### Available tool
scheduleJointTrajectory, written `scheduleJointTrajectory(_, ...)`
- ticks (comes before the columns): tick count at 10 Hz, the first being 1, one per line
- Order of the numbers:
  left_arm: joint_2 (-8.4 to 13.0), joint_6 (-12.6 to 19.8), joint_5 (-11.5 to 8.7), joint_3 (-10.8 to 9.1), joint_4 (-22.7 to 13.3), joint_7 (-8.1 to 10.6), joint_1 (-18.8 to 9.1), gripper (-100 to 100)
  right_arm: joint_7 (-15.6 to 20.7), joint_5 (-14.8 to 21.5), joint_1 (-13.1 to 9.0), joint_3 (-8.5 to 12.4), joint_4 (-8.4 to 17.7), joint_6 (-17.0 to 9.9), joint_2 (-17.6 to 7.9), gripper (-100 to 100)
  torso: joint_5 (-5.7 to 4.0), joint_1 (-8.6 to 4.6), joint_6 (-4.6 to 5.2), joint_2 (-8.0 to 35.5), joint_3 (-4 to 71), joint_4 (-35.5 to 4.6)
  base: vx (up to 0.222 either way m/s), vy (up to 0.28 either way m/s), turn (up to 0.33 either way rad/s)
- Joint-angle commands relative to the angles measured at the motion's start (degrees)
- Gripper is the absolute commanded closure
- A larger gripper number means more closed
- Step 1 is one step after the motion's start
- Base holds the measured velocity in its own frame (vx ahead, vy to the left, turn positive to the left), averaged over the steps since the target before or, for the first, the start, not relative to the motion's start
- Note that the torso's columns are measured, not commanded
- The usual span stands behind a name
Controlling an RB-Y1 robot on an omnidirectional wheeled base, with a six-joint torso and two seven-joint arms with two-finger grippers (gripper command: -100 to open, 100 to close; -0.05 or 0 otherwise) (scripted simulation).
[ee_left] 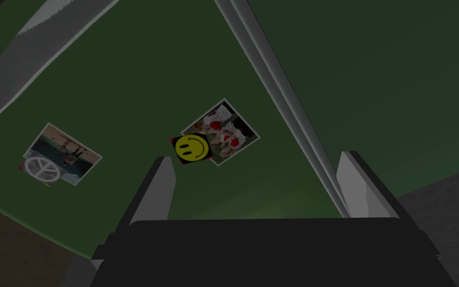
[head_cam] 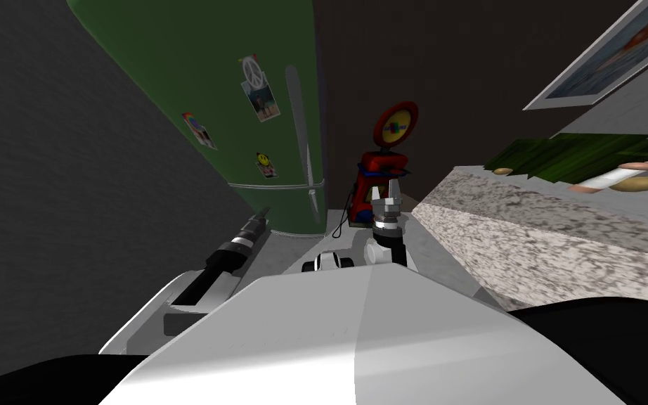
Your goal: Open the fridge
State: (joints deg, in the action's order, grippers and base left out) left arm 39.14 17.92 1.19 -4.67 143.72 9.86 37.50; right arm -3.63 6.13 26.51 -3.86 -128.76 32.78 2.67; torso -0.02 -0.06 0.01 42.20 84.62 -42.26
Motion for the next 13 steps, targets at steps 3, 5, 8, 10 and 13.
scheduleJointTrajectory(3, 0.03, 1.50, 1.05, -1.46, -2.19, -1.27, -1.59, -100, 0.00, 0.00, 0.01, -0.01, 0.00, 0.00, 0.01, 0, -0.06, -0.17, -0.01, -0.07, 0.05, 0.02, 0.152, -0.176, -0.008)
scheduleJointTrajectory(5, 0.31, 2.31, 1.59, -2.20, -1.67, -1.82, -1.98, -100, 0.00, 0.00, 0.01, -0.01, 0.00, 0.00, 0.01, 0, 0.02, 0.08, -0.01, 0.10, -0.06, -0.03, 0.141, -0.178, -0.009)
scheduleJointTrajectory(8, 0.61, 3.46, 2.40, -3.27, -2.92, -2.68, -2.67, -100, 0.00, 0.00, 0.01, -0.01, 0.00, 0.00, 0.01, 0, 0.04, 0.12, -0.01, 0.06, -0.04, -0.02, 0.150, -0.175, -0.007)
scheduleJointTrajectory(10, 0.87, 4.28, 2.96, -4.02, -3.51, -3.26, -3.12, -100, 0.00, 0.00, 0.01, -0.01, 0.00, 0.00, 0.01, 0, 0.00, 0.01, -0.01, 0.02, -0.01, 0.00, 0.172, -0.179, -0.008)
scheduleJointTrajectory(13, 1.71, 5.85, 3.92, -5.34, -3.07, -4.14, -3.47, -100, 0.00, 0.00, 0.01, -0.01, 0.00, 0.00, 0.01, 0, -0.01, -0.04, -0.01, 0.11, -0.06, -0.03, 0.173, -0.203, -0.010)
